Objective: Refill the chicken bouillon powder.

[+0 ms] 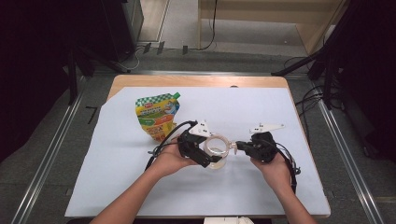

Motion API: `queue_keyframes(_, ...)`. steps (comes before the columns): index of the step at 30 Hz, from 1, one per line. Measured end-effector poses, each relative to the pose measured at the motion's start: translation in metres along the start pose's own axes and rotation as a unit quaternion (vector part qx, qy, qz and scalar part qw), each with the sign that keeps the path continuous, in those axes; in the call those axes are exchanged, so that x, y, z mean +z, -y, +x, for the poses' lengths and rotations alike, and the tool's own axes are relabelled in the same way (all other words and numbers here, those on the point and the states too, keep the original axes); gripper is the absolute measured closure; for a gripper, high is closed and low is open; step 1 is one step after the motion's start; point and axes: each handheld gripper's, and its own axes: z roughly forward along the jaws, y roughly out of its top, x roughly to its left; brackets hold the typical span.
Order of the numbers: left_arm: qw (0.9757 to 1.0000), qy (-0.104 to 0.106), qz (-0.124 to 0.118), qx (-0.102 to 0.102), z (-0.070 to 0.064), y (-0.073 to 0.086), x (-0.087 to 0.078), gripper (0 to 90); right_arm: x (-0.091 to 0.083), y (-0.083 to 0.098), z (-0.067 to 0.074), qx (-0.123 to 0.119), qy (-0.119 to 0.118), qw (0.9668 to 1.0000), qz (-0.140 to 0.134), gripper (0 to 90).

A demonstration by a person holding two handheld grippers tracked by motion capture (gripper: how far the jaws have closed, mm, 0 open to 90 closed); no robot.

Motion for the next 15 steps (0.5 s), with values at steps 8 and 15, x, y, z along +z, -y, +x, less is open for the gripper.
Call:
queue_keyframes(8,1.0,0.004,0.005,-0.004,0.0006,-0.0031,-0.0013,11.4,-0.0001,0.0001,0.0007,0.0,0.0,1.0,0.0,90.0)
queue_keyframes(15,1.0,0.005,0.002,-0.002,0.0009,-0.0048,-0.003,11.4,-0.0003,0.0002,0.0009,-0.001,0.0,1.0,0.001,90.0)
